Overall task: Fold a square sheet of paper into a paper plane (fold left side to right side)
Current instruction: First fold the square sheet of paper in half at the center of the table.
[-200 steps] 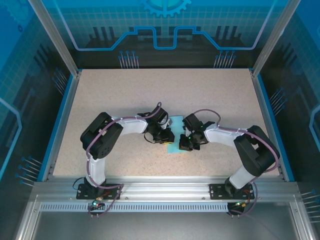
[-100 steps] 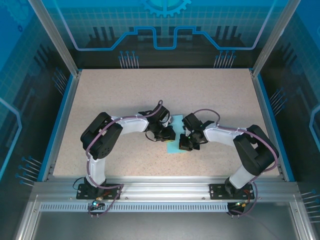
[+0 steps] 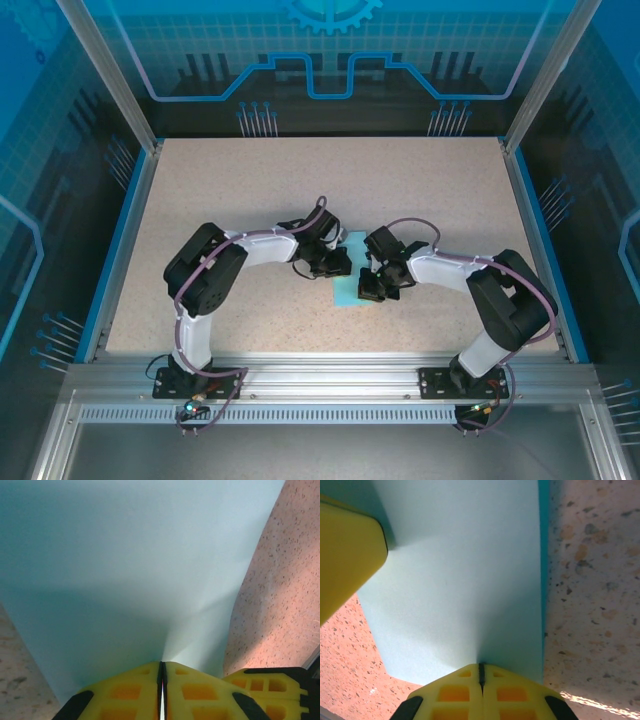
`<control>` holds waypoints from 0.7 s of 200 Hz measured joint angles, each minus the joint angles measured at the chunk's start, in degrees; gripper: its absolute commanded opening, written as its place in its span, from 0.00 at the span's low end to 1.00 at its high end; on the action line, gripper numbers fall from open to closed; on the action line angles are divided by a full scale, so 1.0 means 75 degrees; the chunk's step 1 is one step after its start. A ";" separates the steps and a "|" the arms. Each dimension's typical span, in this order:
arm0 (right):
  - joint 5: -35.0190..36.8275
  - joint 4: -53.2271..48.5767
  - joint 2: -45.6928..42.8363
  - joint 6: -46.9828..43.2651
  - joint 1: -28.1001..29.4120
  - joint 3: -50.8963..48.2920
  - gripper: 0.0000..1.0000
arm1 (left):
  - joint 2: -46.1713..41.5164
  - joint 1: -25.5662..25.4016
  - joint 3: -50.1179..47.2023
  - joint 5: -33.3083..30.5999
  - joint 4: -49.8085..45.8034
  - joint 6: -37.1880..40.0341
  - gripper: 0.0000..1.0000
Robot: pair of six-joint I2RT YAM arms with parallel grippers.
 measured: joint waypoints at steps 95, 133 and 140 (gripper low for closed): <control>0.0009 -0.0015 0.0006 -0.0006 0.0000 0.0000 0.00 | 0.0015 0.0154 -0.0204 -0.0137 0.0323 -0.0003 0.12; 0.0009 -0.0020 0.0006 -0.0006 0.0000 0.0000 0.00 | 0.0026 0.0154 -0.0233 -0.0160 0.0358 -0.0003 0.12; 0.0009 -0.0020 0.0006 -0.0006 0.0000 0.0000 0.00 | 0.0029 0.0157 -0.0233 -0.0160 0.0361 -0.0003 0.12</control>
